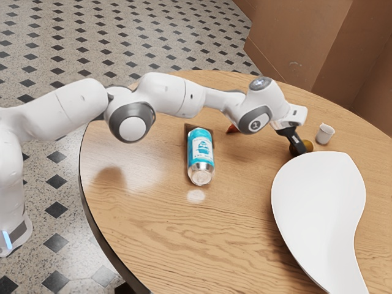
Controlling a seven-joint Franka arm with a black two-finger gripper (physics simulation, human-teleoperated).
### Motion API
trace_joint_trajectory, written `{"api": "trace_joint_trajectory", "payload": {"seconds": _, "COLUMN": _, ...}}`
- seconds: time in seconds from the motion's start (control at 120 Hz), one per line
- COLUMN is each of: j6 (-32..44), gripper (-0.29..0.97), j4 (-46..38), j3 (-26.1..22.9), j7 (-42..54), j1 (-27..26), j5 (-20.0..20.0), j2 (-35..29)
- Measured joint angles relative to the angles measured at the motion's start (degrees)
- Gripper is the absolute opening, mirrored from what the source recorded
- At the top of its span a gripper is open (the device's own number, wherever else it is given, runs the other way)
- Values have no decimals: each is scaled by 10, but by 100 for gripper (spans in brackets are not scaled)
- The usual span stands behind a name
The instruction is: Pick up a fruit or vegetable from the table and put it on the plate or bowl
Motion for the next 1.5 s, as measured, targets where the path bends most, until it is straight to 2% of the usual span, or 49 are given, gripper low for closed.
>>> {"api": "trace_joint_trajectory", "payload": {"seconds": 0.058, "j6": 2, "gripper": 34, "j4": 0, "j3": 0, "j7": -2, "j1": 1, "j5": 7, "j2": 1}}
{"api": "trace_joint_trajectory", "payload": {"seconds": 0.167, "j6": 6, "gripper": 26, "j4": 1, "j3": -1, "j7": -9, "j1": 2, "j5": 17, "j2": 3}}
{"api": "trace_joint_trajectory", "payload": {"seconds": 0.383, "j6": -2, "gripper": 24, "j4": 13, "j3": 0, "j7": -23, "j1": 2, "j5": 30, "j2": -4}}
{"api": "trace_joint_trajectory", "payload": {"seconds": 0.467, "j6": -24, "gripper": 23, "j4": 20, "j3": 1, "j7": -28, "j1": 9, "j5": 43, "j2": -26}}
{"api": "trace_joint_trajectory", "payload": {"seconds": 0.55, "j6": -66, "gripper": 23, "j4": 22, "j3": 15, "j7": -33, "j1": 12, "j5": 54, "j2": -78}}
{"api": "trace_joint_trajectory", "payload": {"seconds": 0.658, "j6": -159, "gripper": 24, "j4": 22, "j3": 19, "j7": -37, "j1": 3, "j5": 65, "j2": -157}}
{"api": "trace_joint_trajectory", "payload": {"seconds": 0.792, "j6": -262, "gripper": 26, "j4": 21, "j3": 20, "j7": -38, "j1": -100, "j5": 79, "j2": -207}}
{"api": "trace_joint_trajectory", "payload": {"seconds": 0.892, "j6": -306, "gripper": 25, "j4": 16, "j3": 18, "j7": -39, "j1": -151, "j5": 85, "j2": -203}}
{"api": "trace_joint_trajectory", "payload": {"seconds": 1.042, "j6": -340, "gripper": 24, "j4": -3, "j3": 16, "j7": -41, "j1": -162, "j5": 87, "j2": -178}}
{"api": "trace_joint_trajectory", "payload": {"seconds": 1.5, "j6": -315, "gripper": 23, "j4": -21, "j3": 8, "j7": -49, "j1": -180, "j5": 87, "j2": -137}}
